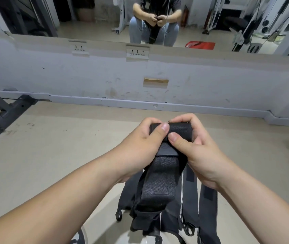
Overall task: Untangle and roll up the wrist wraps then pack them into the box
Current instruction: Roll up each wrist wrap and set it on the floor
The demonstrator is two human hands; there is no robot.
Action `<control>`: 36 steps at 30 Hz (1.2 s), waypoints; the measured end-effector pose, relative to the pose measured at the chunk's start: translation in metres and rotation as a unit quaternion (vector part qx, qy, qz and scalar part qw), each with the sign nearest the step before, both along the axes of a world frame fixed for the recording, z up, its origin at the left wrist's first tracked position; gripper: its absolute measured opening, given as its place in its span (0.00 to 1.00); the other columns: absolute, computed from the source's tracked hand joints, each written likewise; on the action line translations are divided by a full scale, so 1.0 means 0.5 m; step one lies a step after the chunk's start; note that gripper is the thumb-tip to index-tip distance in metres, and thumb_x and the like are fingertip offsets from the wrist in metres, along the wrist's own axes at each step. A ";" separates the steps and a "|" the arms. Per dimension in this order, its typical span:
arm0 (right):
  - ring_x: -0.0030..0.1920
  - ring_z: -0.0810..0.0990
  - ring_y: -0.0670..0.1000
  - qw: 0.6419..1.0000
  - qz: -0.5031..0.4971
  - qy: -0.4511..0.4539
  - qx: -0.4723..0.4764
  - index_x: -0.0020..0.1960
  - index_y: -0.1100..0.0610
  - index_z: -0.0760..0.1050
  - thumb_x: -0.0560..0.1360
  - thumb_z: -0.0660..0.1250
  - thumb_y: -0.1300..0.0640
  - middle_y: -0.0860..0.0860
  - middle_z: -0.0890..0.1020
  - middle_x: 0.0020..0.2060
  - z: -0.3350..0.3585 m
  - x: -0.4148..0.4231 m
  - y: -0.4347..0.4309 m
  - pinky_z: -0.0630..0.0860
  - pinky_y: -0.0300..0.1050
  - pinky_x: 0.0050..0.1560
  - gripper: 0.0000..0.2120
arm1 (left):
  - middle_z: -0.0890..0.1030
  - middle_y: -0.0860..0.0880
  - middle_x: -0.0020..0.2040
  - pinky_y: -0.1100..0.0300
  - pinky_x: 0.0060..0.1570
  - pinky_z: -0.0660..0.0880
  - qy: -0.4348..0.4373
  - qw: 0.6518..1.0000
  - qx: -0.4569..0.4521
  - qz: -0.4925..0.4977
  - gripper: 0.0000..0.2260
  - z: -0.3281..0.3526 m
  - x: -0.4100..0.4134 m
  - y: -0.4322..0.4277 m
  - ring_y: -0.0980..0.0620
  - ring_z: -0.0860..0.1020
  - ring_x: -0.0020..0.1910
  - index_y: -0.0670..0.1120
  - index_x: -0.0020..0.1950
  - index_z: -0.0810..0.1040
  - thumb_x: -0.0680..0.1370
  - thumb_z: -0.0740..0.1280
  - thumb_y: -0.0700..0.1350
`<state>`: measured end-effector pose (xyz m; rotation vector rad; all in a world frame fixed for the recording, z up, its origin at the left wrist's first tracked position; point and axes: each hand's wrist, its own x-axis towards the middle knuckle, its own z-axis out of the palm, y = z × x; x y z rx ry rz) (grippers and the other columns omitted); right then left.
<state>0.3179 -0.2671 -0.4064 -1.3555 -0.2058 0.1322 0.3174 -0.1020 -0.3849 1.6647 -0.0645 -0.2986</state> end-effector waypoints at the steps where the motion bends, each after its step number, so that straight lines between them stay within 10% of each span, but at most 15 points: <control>1: 0.43 0.84 0.50 1.000 0.010 0.010 0.019 0.59 0.55 0.73 0.78 0.68 0.66 0.52 0.85 0.45 0.002 0.000 -0.001 0.82 0.42 0.44 0.13 | 0.84 0.53 0.44 0.70 0.29 0.71 -0.016 1.000 0.001 0.004 0.08 -0.001 0.002 0.001 0.62 0.80 0.35 0.53 0.60 0.76 0.86 0.62 0.54; 8: 0.57 0.86 0.58 0.994 0.062 0.073 -0.052 0.64 0.65 0.79 0.83 0.64 0.50 0.61 0.86 0.56 0.016 0.003 -0.011 0.83 0.51 0.58 0.20 | 0.86 0.46 0.52 0.49 0.56 0.81 -0.081 0.996 0.044 -0.018 0.05 -0.018 0.003 0.016 0.48 0.84 0.53 0.52 0.60 0.76 0.86 0.64 0.50; 16: 0.42 0.85 0.53 0.996 -0.048 0.065 -0.040 0.55 0.55 0.76 0.81 0.70 0.54 0.53 0.85 0.40 -0.009 0.010 0.000 0.83 0.46 0.45 0.06 | 0.82 0.50 0.35 0.58 0.37 0.77 -0.037 0.994 0.090 -0.040 0.13 -0.018 0.012 0.042 0.52 0.79 0.33 0.51 0.62 0.78 0.82 0.69 0.57; 19: 0.43 0.77 0.54 0.991 -0.110 0.055 -0.053 0.53 0.46 0.79 0.70 0.79 0.38 0.55 0.77 0.43 -0.008 0.014 -0.003 0.75 0.53 0.51 0.19 | 0.82 0.47 0.33 0.59 0.33 0.75 -0.021 0.992 0.124 -0.018 0.16 -0.024 0.013 0.049 0.50 0.78 0.29 0.47 0.56 0.80 0.79 0.72 0.58; 21: 0.45 0.73 0.54 0.987 -0.140 0.048 -0.063 0.52 0.42 0.80 0.64 0.79 0.32 0.54 0.73 0.46 -0.015 0.018 -0.006 0.71 0.53 0.51 0.23 | 0.80 0.50 0.31 0.59 0.33 0.75 -0.057 0.989 0.134 0.021 0.13 -0.025 0.014 0.050 0.52 0.77 0.29 0.47 0.50 0.81 0.77 0.76 0.55; 25: 0.43 0.78 0.55 0.983 -0.165 0.054 -0.058 0.53 0.48 0.78 0.80 0.73 0.51 0.58 0.78 0.41 -0.025 0.023 -0.004 0.77 0.52 0.48 0.05 | 0.73 0.55 0.29 0.66 0.31 0.67 -0.145 0.977 0.122 0.098 0.08 -0.032 0.014 0.040 0.58 0.69 0.27 0.50 0.45 0.81 0.74 0.79 0.43; 28: 0.42 0.77 0.54 0.980 -0.167 0.053 -0.100 0.53 0.43 0.79 0.75 0.75 0.41 0.56 0.77 0.40 -0.029 0.021 0.009 0.78 0.57 0.49 0.11 | 0.77 0.54 0.31 0.70 0.35 0.70 -0.223 0.960 0.138 0.096 0.12 -0.034 0.000 0.022 0.57 0.73 0.29 0.54 0.46 0.83 0.73 0.78 0.37; 36: 0.48 0.84 0.54 0.986 -0.115 0.116 -0.034 0.59 0.52 0.79 0.80 0.72 0.48 0.57 0.84 0.49 -0.030 0.026 0.003 0.80 0.54 0.56 0.11 | 0.83 0.54 0.42 0.65 0.43 0.74 -0.413 0.874 0.255 0.014 0.07 -0.057 0.011 0.022 0.57 0.79 0.40 0.49 0.52 0.89 0.75 0.75 0.42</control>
